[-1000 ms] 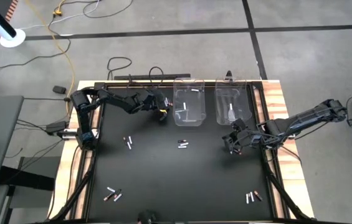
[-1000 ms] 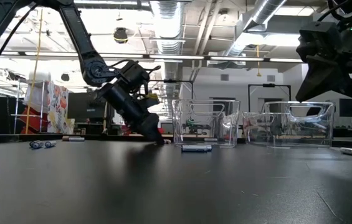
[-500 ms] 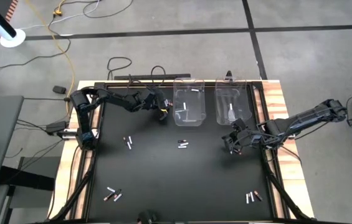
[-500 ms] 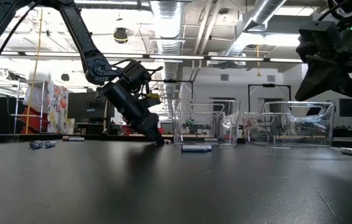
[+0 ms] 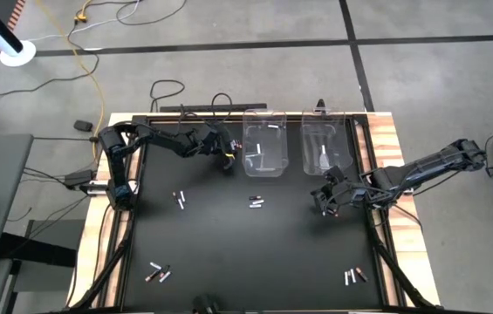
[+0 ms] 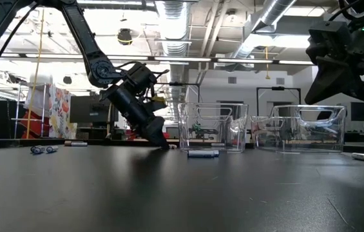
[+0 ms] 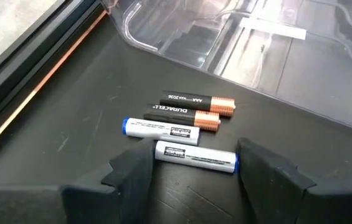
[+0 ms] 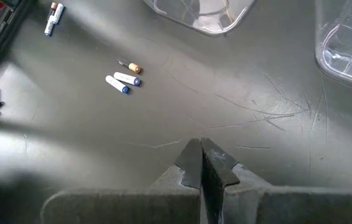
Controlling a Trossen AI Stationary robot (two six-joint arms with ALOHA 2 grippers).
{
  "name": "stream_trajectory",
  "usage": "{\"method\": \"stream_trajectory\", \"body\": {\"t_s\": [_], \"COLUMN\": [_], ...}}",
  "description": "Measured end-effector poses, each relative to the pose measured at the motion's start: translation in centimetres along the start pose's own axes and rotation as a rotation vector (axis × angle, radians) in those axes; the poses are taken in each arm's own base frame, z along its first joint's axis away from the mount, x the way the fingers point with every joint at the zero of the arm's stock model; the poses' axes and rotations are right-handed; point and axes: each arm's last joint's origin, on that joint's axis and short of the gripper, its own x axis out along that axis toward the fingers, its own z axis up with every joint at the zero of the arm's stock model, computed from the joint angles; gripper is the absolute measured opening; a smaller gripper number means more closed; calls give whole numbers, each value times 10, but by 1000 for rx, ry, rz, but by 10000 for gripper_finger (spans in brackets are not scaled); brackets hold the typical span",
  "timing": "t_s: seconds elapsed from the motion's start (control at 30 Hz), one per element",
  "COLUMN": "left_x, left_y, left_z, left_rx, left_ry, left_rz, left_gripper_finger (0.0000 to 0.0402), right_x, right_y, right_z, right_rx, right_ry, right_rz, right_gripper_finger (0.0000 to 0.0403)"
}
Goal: Sort batteries
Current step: Put the white battery into the left transparent bin
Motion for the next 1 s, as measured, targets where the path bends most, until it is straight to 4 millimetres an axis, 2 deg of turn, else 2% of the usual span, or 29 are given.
{"method": "stream_trajectory", "body": {"t_s": [0.73, 1.0], "left_x": [-2, -21], "left_y": [-1, 2], "left_z": [-1, 5], "left_rx": [-64, -64], "left_ry": [26, 66], "left_rz": [6, 3], "left_gripper_finger": [210, 210], "right_x": [0, 0], "right_y": [0, 0], "right_z": [0, 0], "right_rx": [-11, -12], "right_ry": [0, 1], "right_rz": [0, 1], "right_gripper_finger": [17, 17]}}
